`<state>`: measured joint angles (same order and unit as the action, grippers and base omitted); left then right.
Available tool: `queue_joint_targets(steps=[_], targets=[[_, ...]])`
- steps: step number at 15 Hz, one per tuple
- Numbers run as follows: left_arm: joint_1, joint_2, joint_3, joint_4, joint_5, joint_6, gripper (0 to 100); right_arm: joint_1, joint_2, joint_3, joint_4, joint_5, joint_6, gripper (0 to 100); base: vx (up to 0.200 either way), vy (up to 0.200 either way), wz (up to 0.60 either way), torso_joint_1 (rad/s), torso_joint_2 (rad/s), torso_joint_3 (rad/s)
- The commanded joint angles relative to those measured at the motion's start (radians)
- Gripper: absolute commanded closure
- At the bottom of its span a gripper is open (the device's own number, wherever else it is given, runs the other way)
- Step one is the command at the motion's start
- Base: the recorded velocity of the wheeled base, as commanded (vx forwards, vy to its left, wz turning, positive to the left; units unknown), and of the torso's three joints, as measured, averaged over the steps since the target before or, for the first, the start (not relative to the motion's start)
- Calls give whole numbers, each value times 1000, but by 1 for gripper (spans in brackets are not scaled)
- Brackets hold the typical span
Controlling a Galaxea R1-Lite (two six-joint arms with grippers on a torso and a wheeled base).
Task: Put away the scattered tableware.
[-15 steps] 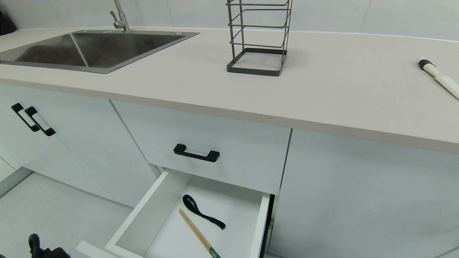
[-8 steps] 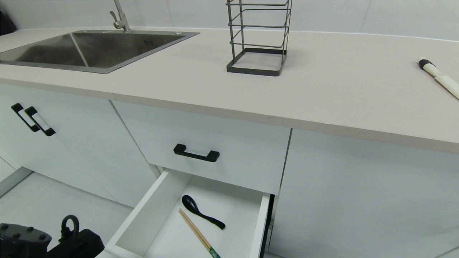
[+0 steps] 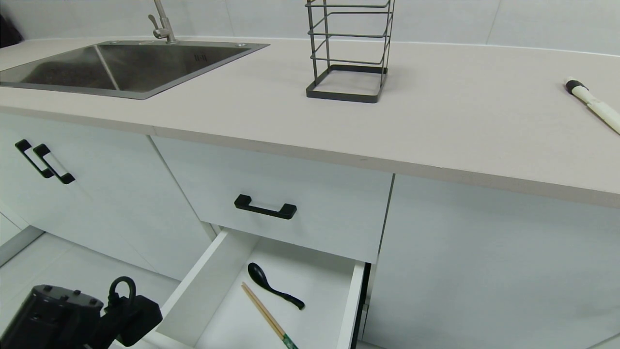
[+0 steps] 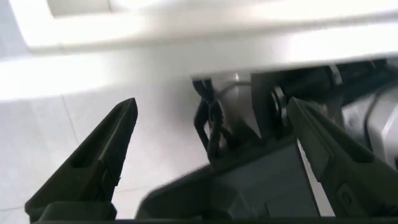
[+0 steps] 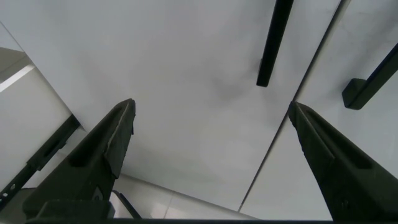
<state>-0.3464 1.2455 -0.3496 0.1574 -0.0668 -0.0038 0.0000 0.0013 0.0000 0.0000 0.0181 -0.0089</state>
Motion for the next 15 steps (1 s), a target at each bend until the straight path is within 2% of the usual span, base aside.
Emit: queue_joint_targets(steps=[1,15], targets=[[0,38,-2,-13,1,-1,0,0,0,0,0,0,0,0,0,0,0,0,0,0],[-13,150,0,-257,-5,-1,0,0,-1,0,0,0,0,0,0,0,0,0,0,0]])
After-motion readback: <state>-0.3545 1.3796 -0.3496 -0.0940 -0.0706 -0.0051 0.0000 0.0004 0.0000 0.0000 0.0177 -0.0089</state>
